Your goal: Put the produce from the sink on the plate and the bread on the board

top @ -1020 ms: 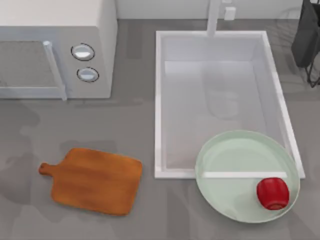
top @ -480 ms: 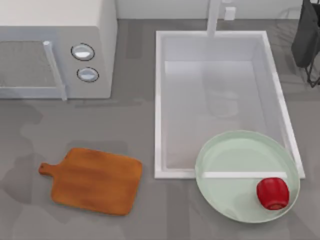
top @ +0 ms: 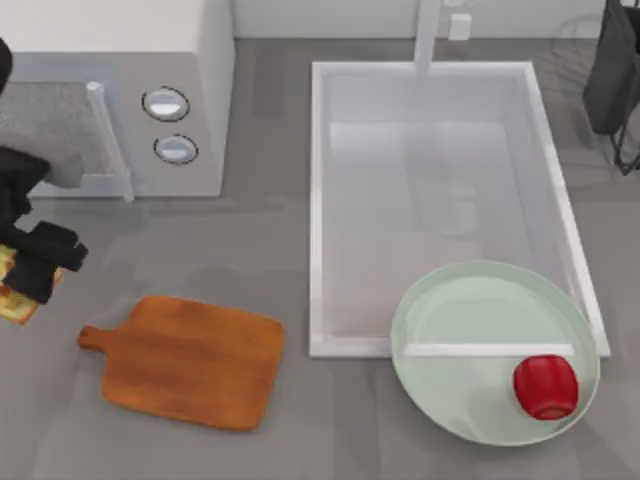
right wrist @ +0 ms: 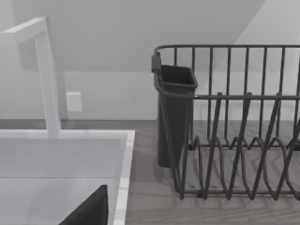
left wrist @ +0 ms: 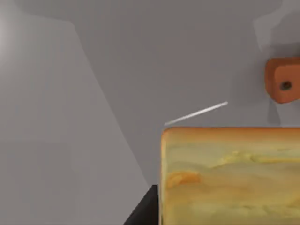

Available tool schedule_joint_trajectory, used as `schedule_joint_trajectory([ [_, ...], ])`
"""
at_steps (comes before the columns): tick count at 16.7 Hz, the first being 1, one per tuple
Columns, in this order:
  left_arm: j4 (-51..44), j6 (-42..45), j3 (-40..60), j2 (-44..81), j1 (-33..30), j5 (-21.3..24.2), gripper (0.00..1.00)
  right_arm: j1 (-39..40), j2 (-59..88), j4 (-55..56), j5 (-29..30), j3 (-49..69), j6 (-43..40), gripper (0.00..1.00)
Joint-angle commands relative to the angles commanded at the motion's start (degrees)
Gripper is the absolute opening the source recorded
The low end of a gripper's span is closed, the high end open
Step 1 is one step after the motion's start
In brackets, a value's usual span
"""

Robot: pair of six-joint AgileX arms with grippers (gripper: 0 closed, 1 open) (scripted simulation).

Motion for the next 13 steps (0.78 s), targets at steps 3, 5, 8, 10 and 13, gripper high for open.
schedule_joint_trajectory([
  [3, 1.0, -15.9, -0.5, 1.1, -7.3, 0.0, 0.00, 0.0, 0.0, 0.0, 0.0, 0.0, 0.0, 1.00],
  [5, 1.9, -26.1, -0.8, 1.7, -12.1, -0.1, 0.00, 0.0, 0.0, 0.0, 0.0, 0.0, 0.0, 1.00],
  [8, 3.4, -38.0, -1.2, 2.0, -18.4, -0.2, 0.00, 0.0, 0.0, 0.0, 0.0, 0.0, 0.0, 1.00],
  [10, 4.3, -43.0, -1.5, 1.8, -21.4, -0.3, 0.00, 0.0, 0.0, 0.0, 0.0, 0.0, 0.0, 1.00],
  [13, 4.8, -46.0, -1.8, 1.7, -23.4, -0.4, 0.00, 0.0, 0.0, 0.0, 0.0, 0.0, 0.0, 1.00],
])
